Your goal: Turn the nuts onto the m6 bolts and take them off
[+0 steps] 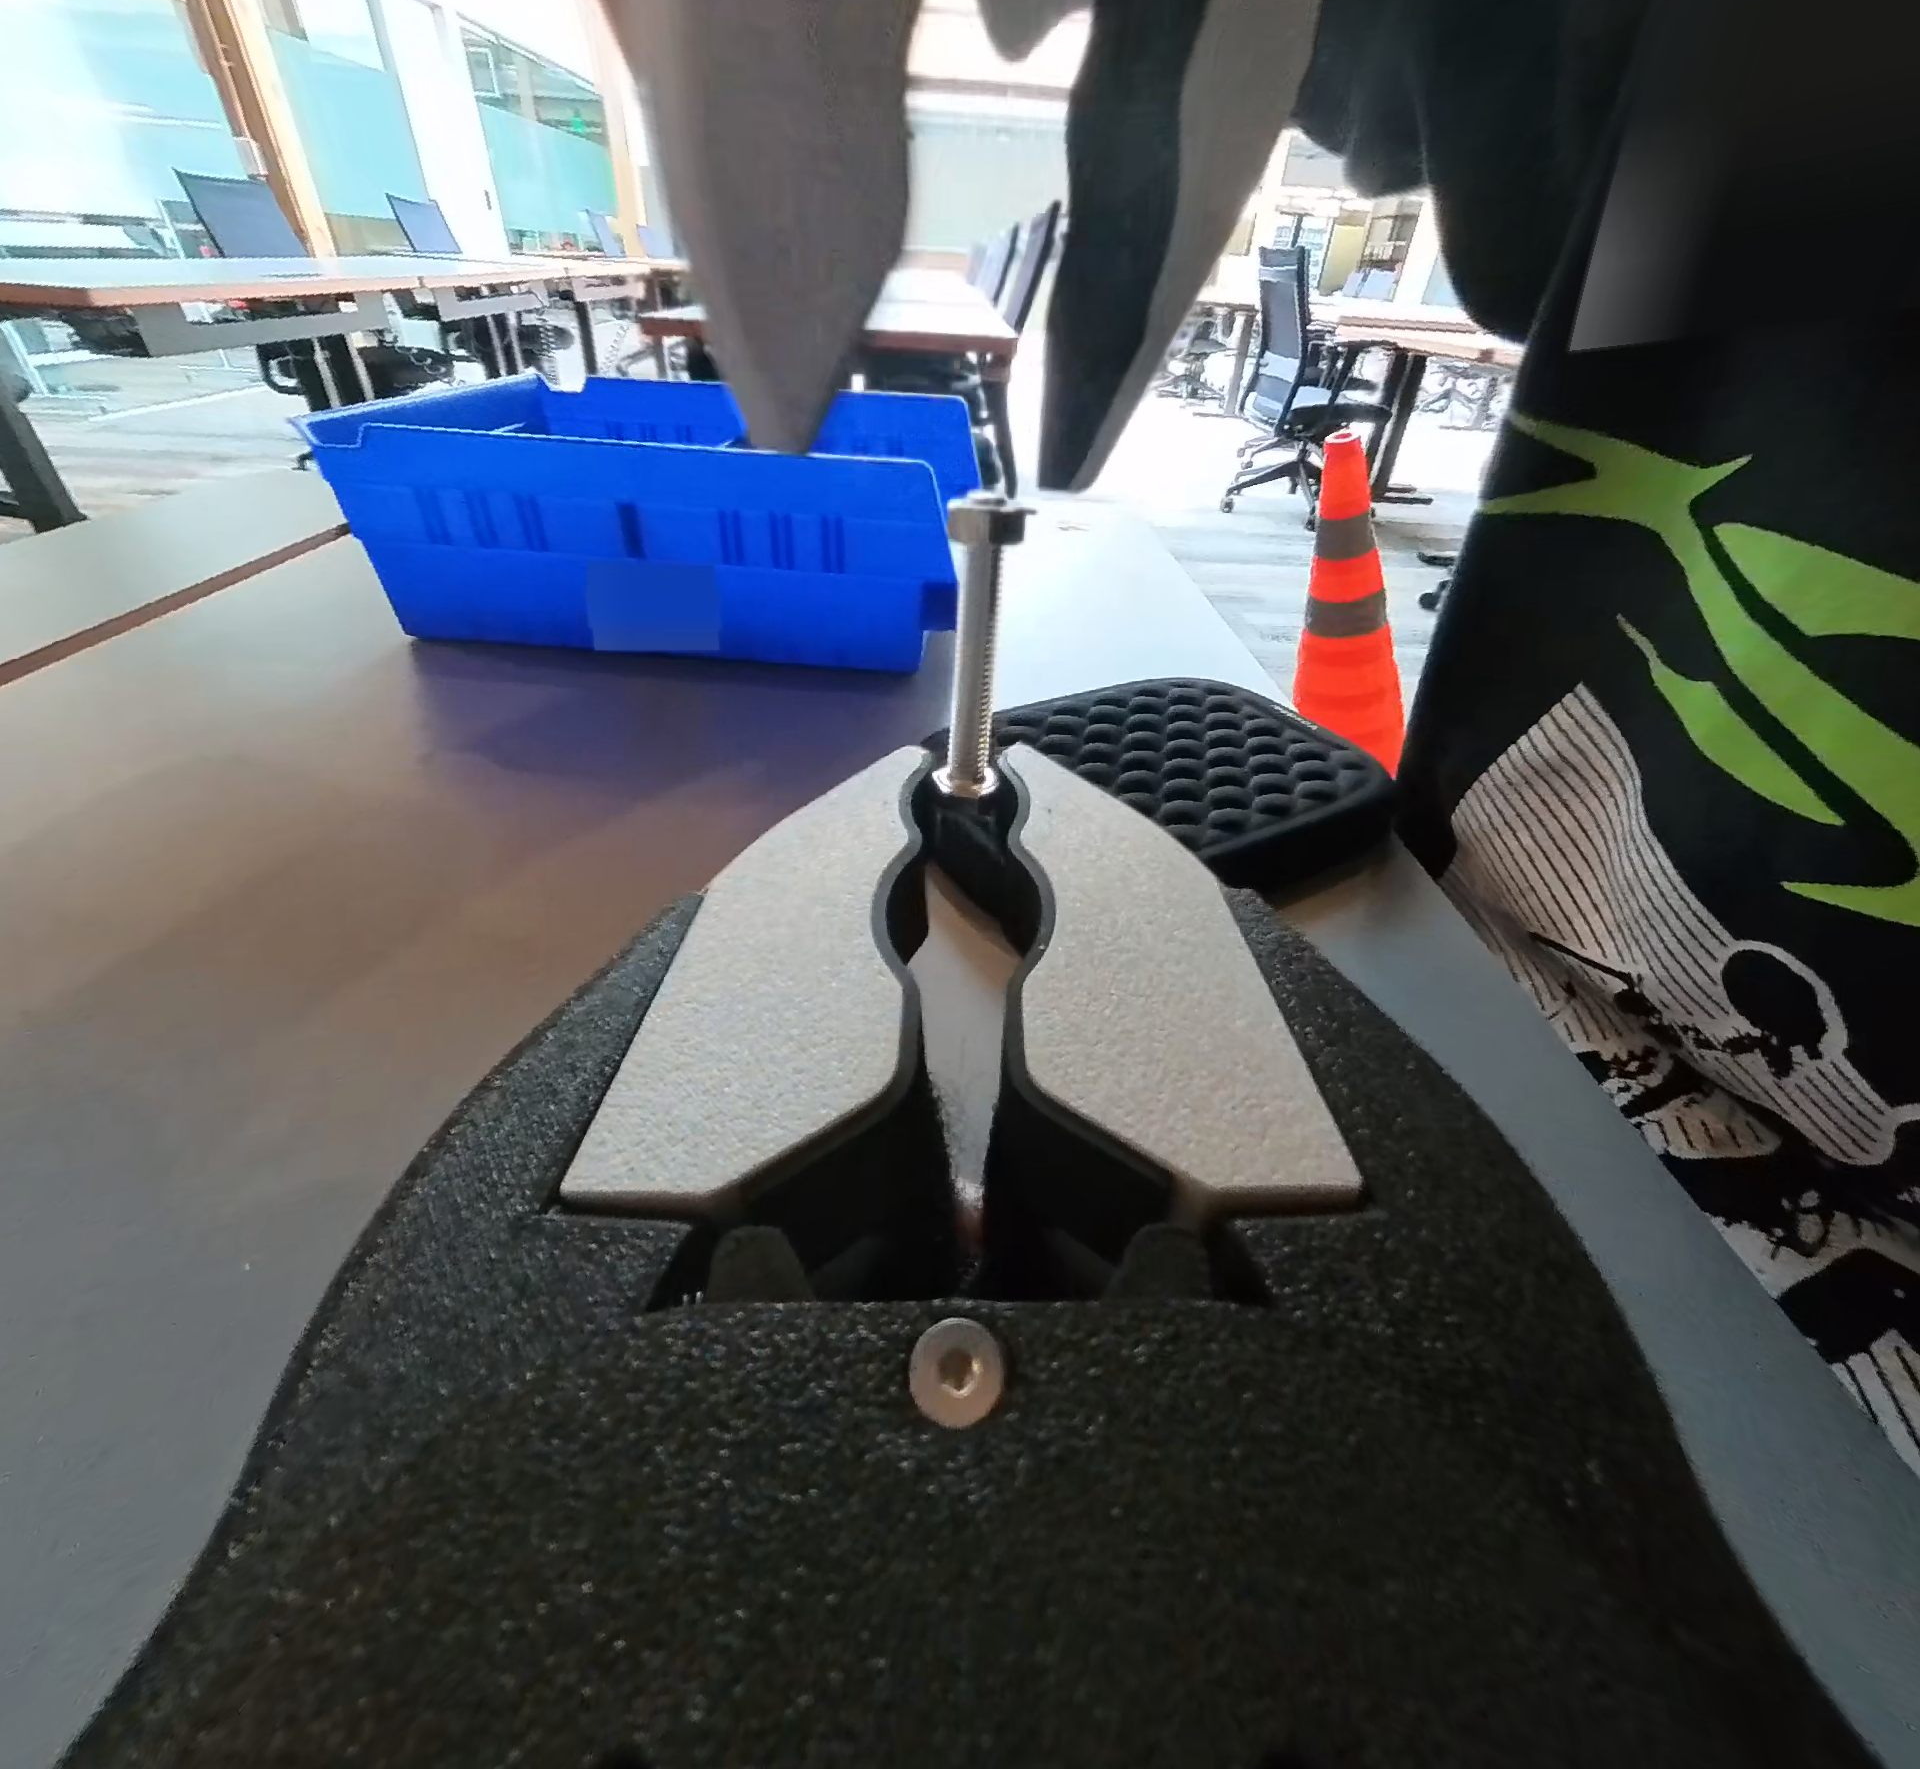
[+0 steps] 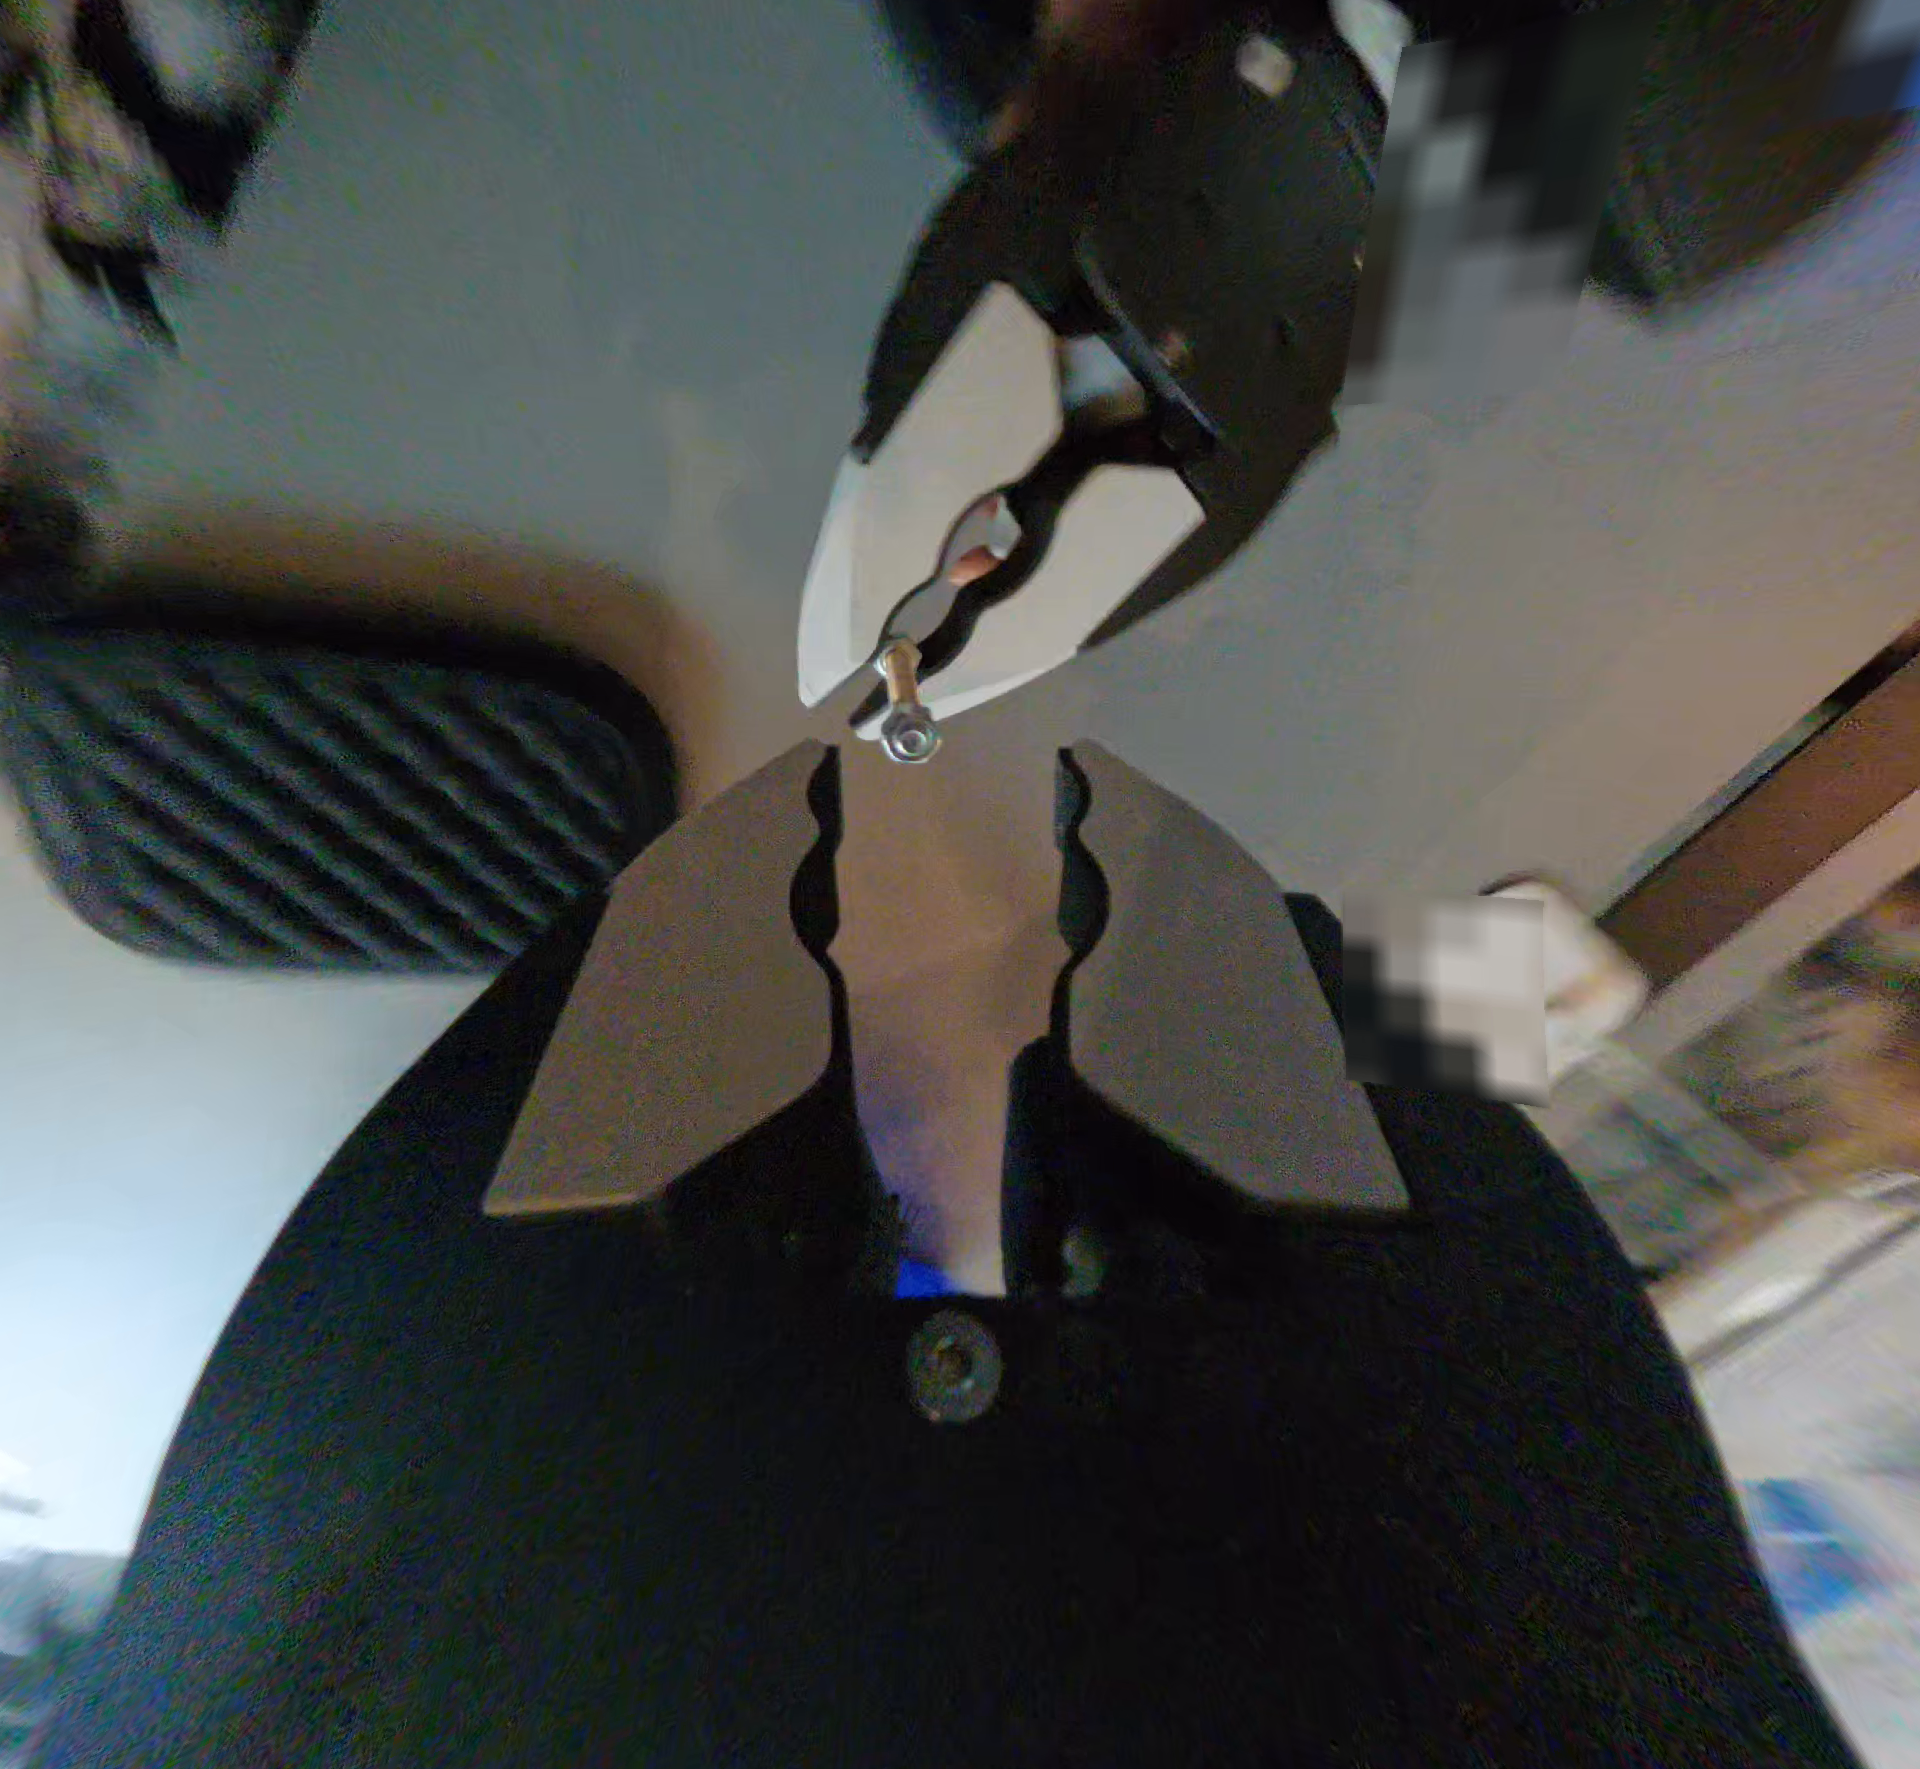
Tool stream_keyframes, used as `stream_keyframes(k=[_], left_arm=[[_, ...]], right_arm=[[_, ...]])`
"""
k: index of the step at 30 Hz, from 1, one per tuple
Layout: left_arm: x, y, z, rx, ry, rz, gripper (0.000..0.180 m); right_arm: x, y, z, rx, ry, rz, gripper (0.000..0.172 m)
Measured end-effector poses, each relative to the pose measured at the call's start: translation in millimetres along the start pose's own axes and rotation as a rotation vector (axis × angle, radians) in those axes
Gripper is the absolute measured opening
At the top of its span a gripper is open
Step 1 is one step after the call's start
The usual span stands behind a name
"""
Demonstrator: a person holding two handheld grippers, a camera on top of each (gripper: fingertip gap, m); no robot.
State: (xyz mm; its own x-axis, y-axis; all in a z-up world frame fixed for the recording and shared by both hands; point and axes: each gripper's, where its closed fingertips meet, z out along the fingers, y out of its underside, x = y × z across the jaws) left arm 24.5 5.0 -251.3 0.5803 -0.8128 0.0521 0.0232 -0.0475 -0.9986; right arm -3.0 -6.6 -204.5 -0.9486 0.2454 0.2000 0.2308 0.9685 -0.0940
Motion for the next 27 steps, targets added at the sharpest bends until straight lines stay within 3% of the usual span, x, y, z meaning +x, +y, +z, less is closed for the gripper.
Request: stream_keyframes(k=[4, 7, 21, 24, 27], left_arm=[[-5.2, -0.4, 0.1, 0.003, -0.044, 0.002, 0.009], [-6.6, -0.4, 0.1, 0.003, -0.057, 0.004, 0.009], [-6.6, -0.1, 0.3, -0.001, -0.055, 0.001, 0.009], [-3.9, 0.2, 0.5, -0.003, -0.035, 0.001, 0.009], [-1.6, 0.8, 0.9, -0.008, -0.018, 0.004, 0.009]], right_arm=[[-3.1, -1.2, -0.6, 0.143, -0.142, 0.658, 0.036], [-10.1, 3.5, 5.5, 0.147, -0.192, 0.831, 0.033], [-4.5, 4.1, 7.6, 0.116, -0.094, 0.752, 0.01], [-6.0, 2.6, 7.3, 0.089, -0.087, 0.535, 0.01], [-8.1, 1.8, 7.0, 0.034, -0.053, 0.14, 0.009]])
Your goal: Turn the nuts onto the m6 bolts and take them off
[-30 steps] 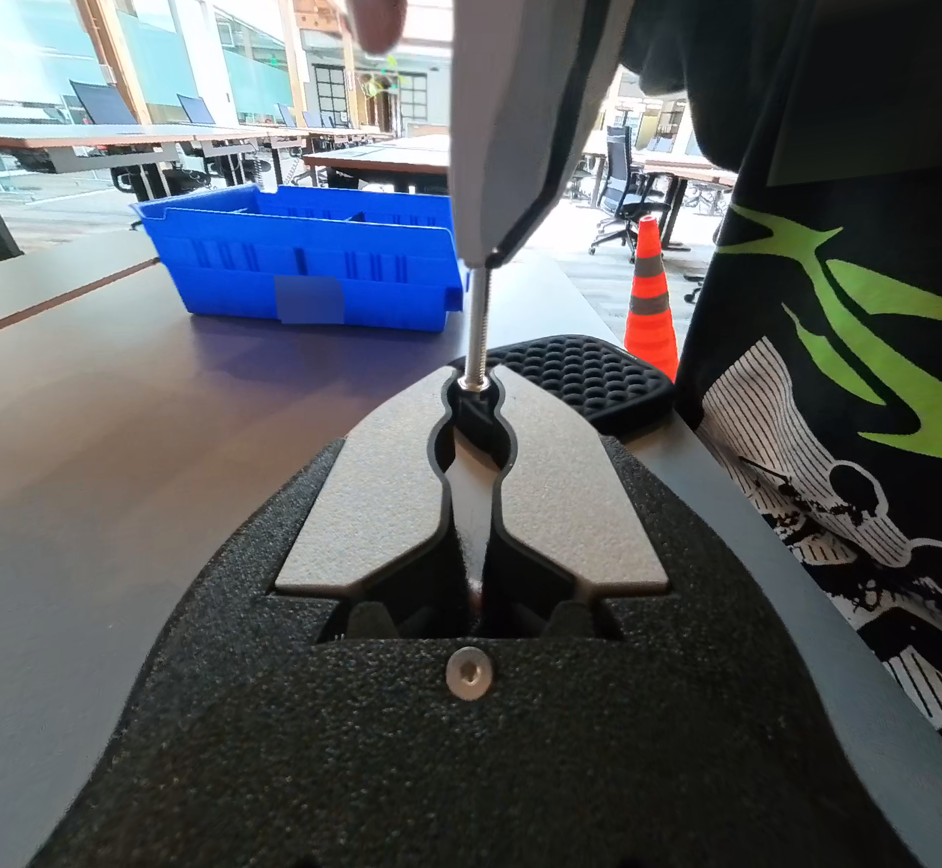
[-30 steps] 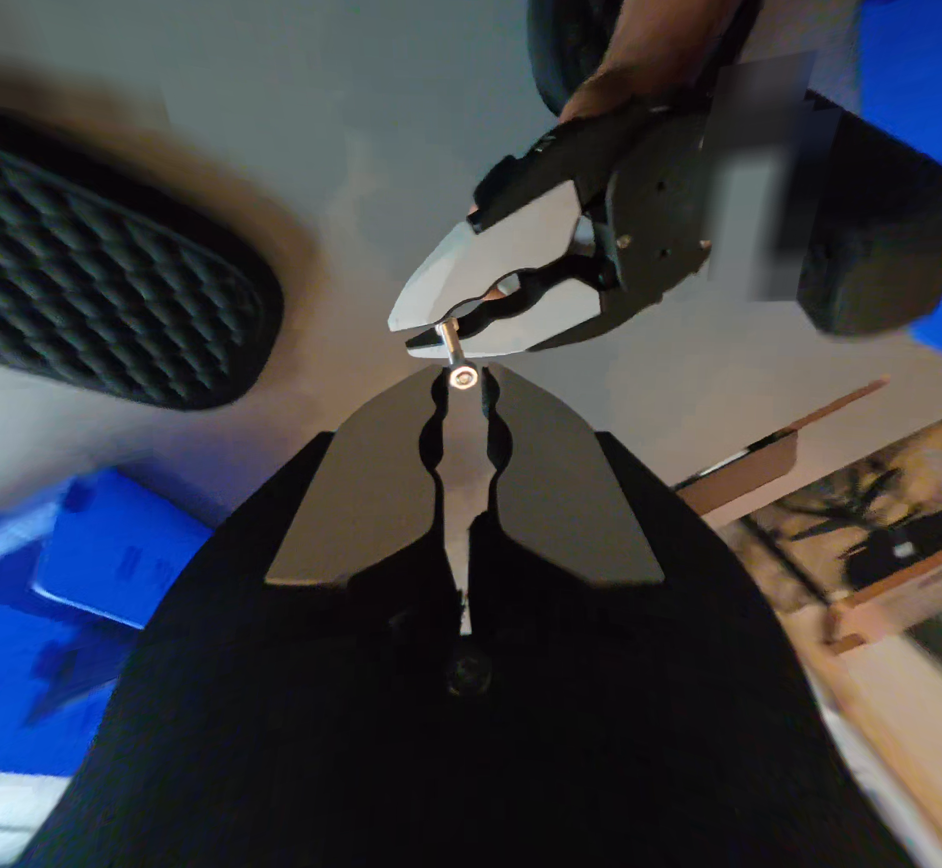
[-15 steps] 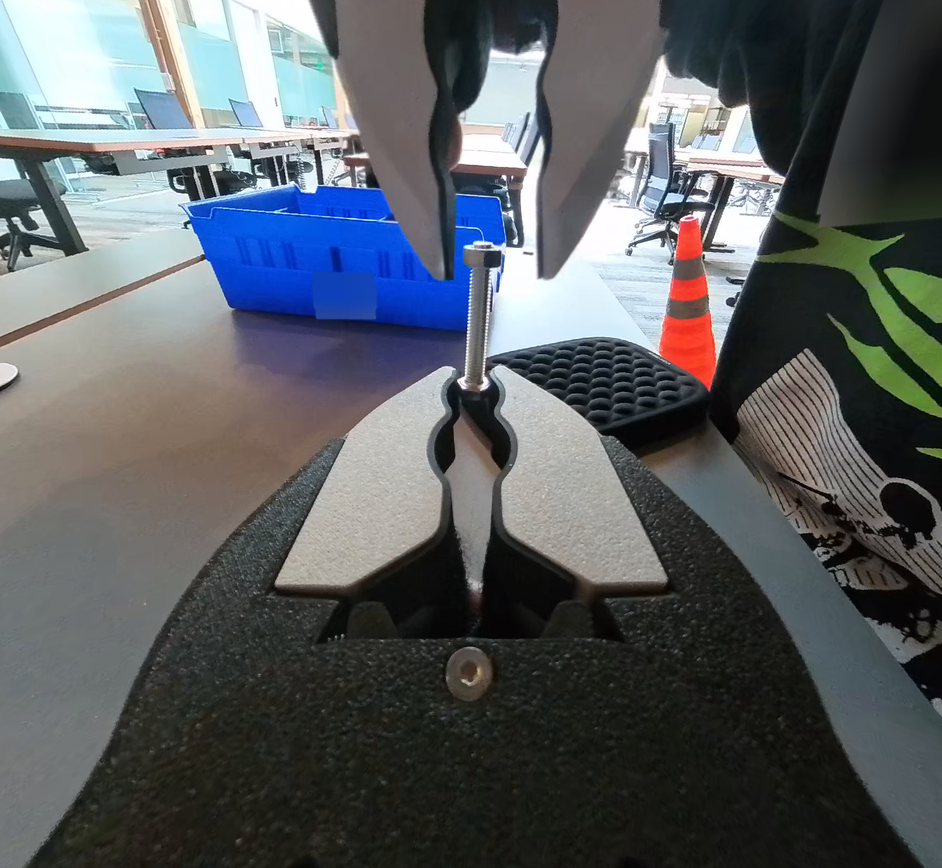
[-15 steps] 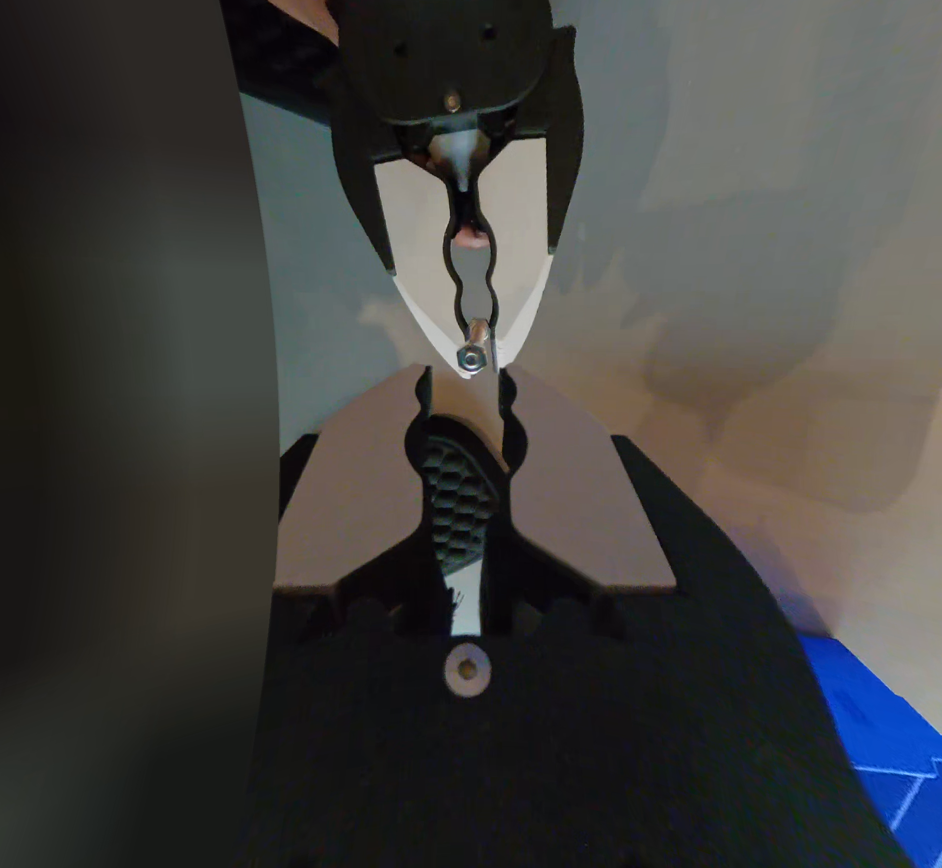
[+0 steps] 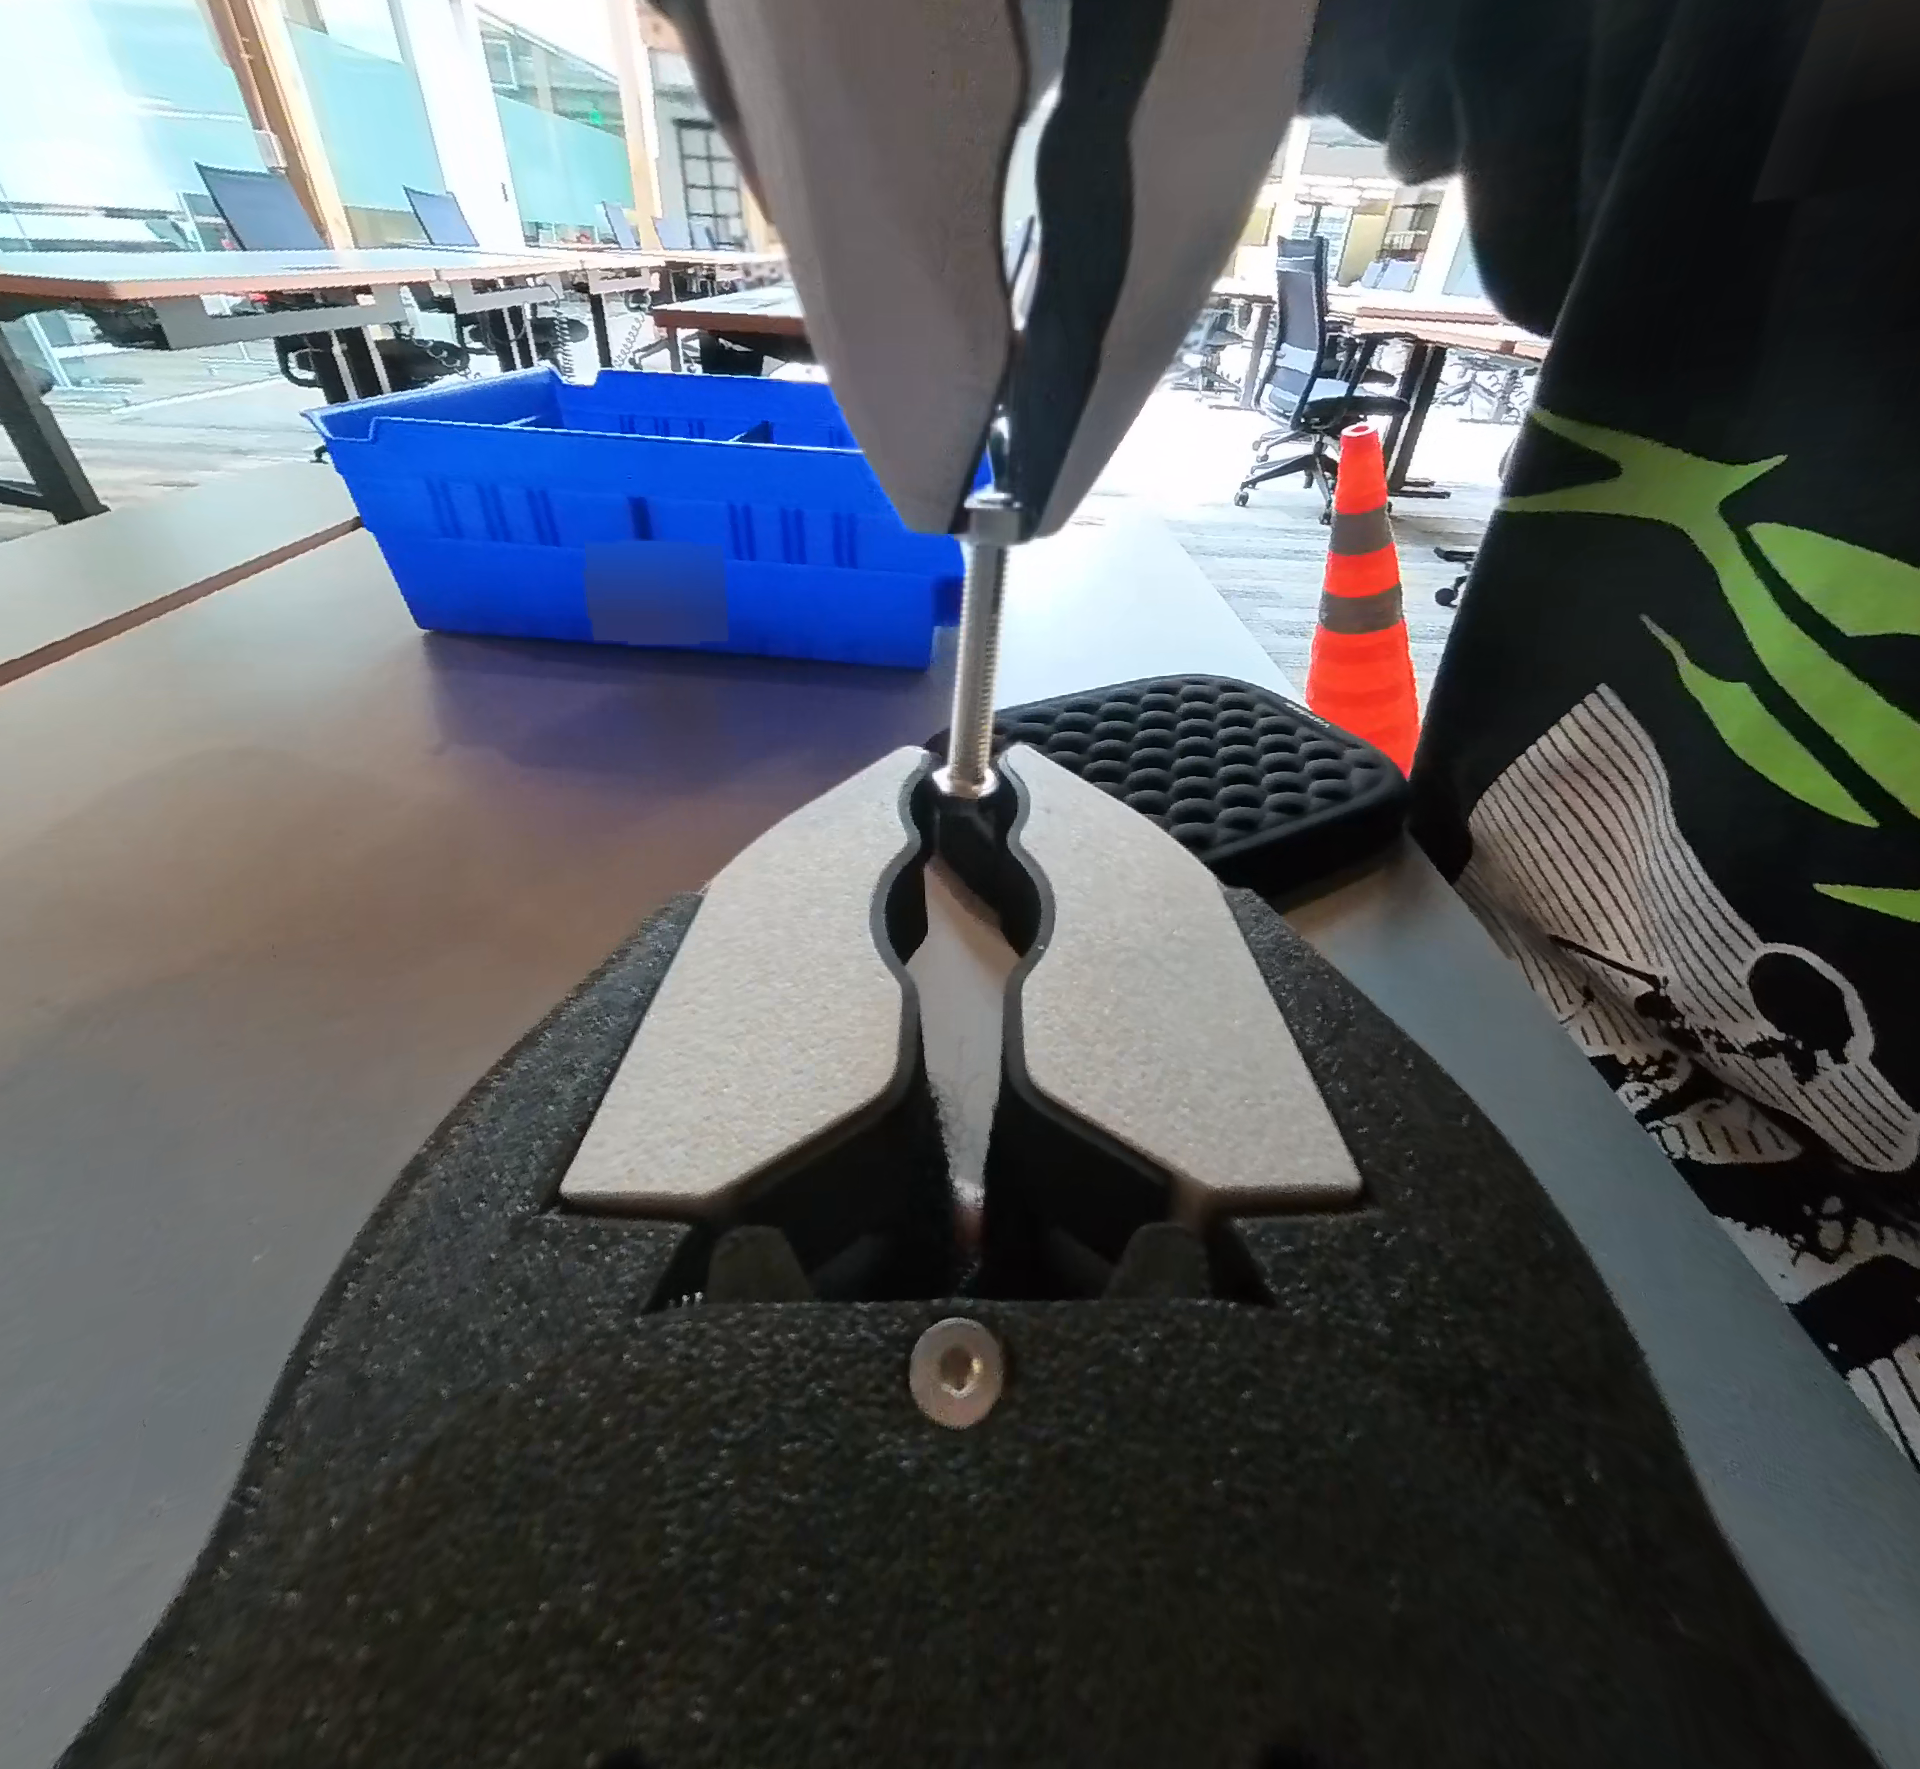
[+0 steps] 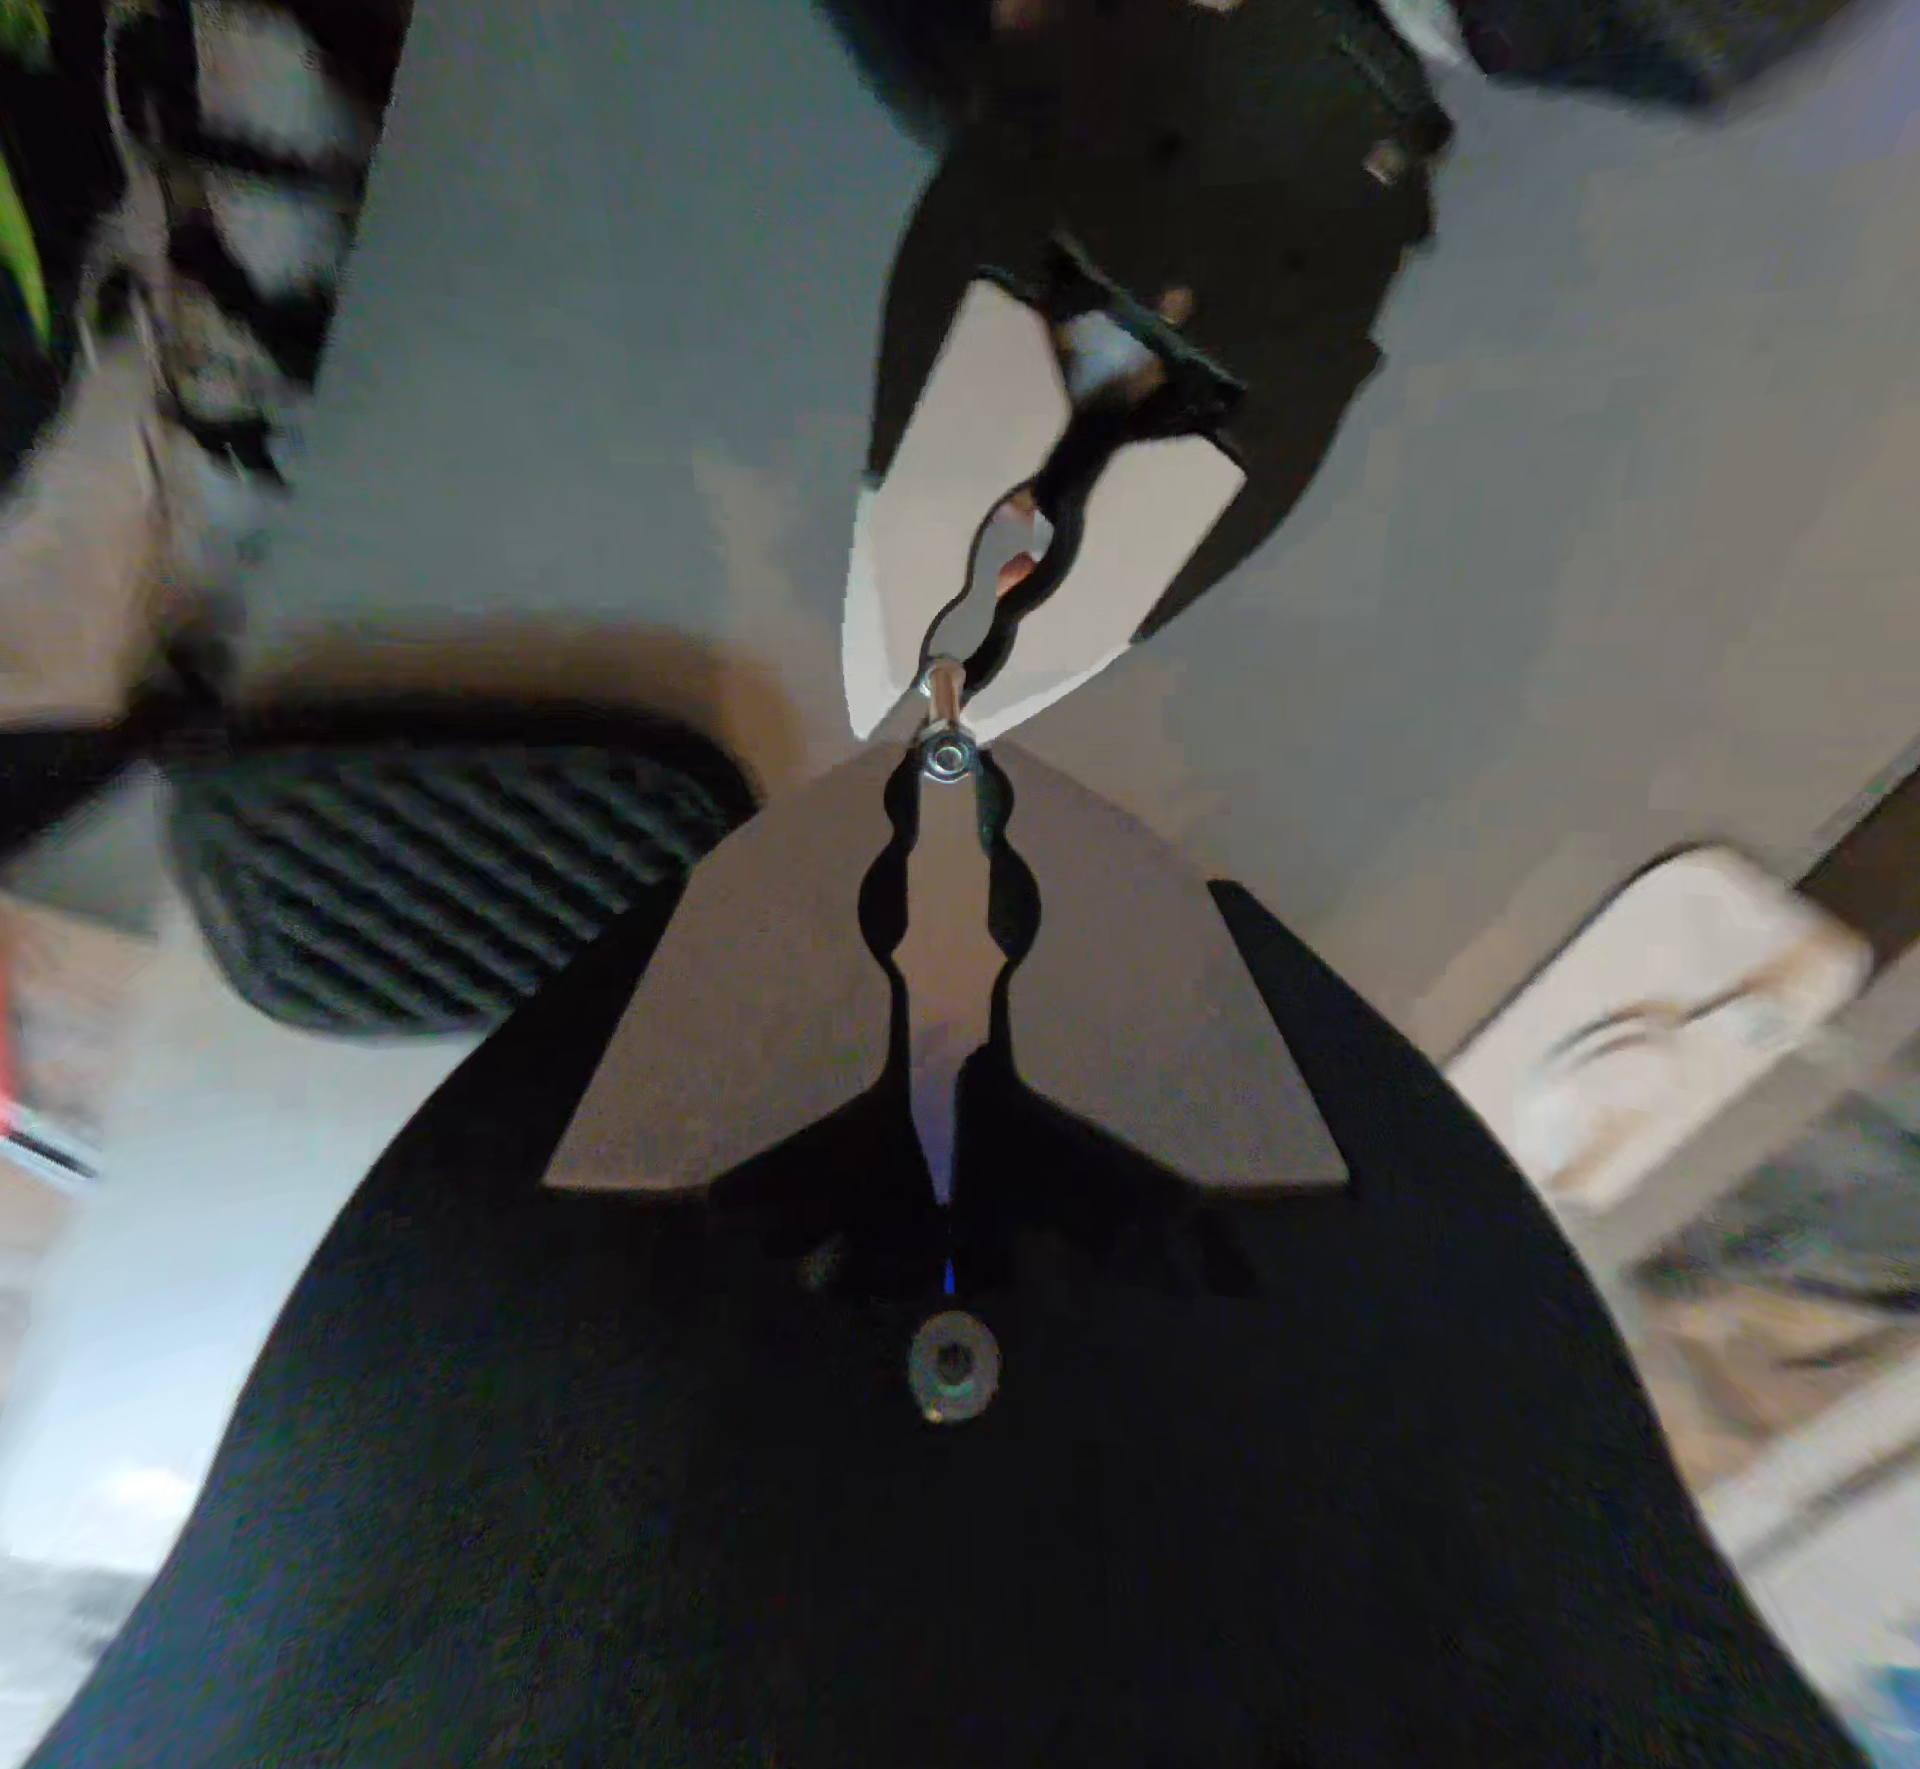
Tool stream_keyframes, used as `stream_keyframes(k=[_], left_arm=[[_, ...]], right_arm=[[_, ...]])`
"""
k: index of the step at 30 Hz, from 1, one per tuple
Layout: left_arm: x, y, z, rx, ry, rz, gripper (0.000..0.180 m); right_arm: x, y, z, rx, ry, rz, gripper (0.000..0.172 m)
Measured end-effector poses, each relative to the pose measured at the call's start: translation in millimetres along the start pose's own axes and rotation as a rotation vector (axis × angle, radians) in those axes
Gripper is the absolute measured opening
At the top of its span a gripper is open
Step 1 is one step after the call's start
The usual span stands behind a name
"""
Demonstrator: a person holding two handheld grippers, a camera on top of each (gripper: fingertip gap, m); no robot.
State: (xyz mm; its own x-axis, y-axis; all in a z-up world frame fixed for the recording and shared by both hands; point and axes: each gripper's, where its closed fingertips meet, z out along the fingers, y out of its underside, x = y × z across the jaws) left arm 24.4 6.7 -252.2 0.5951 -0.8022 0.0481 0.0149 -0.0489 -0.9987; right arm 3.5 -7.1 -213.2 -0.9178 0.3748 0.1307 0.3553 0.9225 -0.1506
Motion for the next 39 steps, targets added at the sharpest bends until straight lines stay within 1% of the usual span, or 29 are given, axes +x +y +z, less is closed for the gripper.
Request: stream_keyframes(k=[2, 4, 6, 8, 9, 10, 11, 12, 13, 15, 16, 18, 22, 25, 28, 30, 33, 35, 38, 39], left_arm=[[1.5, 0.0, -0.1, 0.0, 0.011, 0.0, 0.009], [2.9, 0.6, 0.2, -0.005, 0.021, 0.002, 0.009], [3.9, 0.7, 0.1, -0.006, 0.028, 0.004, 0.009], [2.8, -0.3, -0.7, 0.003, 0.025, -0.004, 0.009], [1.8, -1.0, -1.1, 0.008, 0.021, -0.01, 0.009], [0.9, -1.4, -1.4, 0.011, 0.016, -0.013, 0.009], [0.3, -1.4, -1.5, 0.012, 0.011, -0.013, 0.009], [0.0, -1.3, -1.3, 0.011, 0.006, -0.012, 0.009], [-0.4, -1.2, -1.2, 0.01, 0.002, -0.01, 0.009], [-1.3, -0.9, -1.0, 0.008, -0.007, -0.009, 0.009], [-1.7, -0.8, -0.8, 0.007, -0.009, -0.011, 0.009], [-1.8, -0.6, -0.7, 0.006, -0.012, -0.009, 0.009], [-2.1, -0.3, -0.4, 0.003, -0.018, -0.005, 0.009], [-2.8, -0.5, -0.7, 0.005, -0.02, -0.01, 0.009], [-2.4, -0.2, -0.5, 0.003, -0.017, -0.009, 0.009], [-1.6, -0.2, -0.4, 0.003, -0.01, -0.009, 0.009], [0.5, -0.2, -0.3, 0.003, 0.005, -0.007, 0.009], [1.9, 0.0, -0.1, 0.001, 0.014, -0.005, 0.009], [2.8, 0.3, 0.0, -0.001, 0.025, -0.011, 0.009], [3.1, 0.4, 0.0, -0.002, 0.03, -0.013, 0.009]], right_arm=[[-1.2, -0.9, -0.2, -0.041, 0.027, -0.301, 0.01], [-2.0, -2.9, 0.3, -0.061, 0.037, -0.53, 0.01], [-1.8, -4.6, 0.4, -0.067, 0.028, -0.638, 0.01], [2.5, -3.5, -0.6, -0.08, 0.043, -0.643, 0.01], [5.1, -3.5, -2.1, -0.077, 0.057, -0.597, 0.012], [6.9, -3.6, -4.3, -0.062, 0.062, -0.512, 0.022], [7.3, -3.5, -6.9, -0.04, 0.051, -0.392, 0.034], [7.7, -2.9, -9.2, -0.015, 0.033, -0.245, 0.042], [7.9, -2.8, -10.8, 0.013, 0.015, -0.084, 0.044], [9.8, -4.8, -11.5, 0.078, -0.001, 0.238, 0.037], [7.3, -4.9, -11.0, 0.101, -0.033, 0.366, 0.035], [5.8, 2.0, -8.4, 0.097, -0.053, 0.537, 0.03], [1.0, 6.4, -1.0, 0.077, -0.057, 0.6, 0.029], [3.2, 2.6, -0.4, 0.093, -0.062, 0.636, 0.024], [4.1, 1.1, 0.0, 0.103, -0.07, 0.637, 0.011], [2.7, 0.7, -0.2, 0.094, -0.069, 0.574, 0.01], [0.4, -0.1, -0.7, 0.071, -0.059, 0.352, 0.01], [0.0, -0.3, -0.6, 0.041, -0.036, 0.145, 0.01], [0.3, 1.1, -0.5, -0.037, 0.034, -0.258, 0.01], [1.7, 0.9, -0.1, -0.057, 0.065, -0.366, 0.01]])
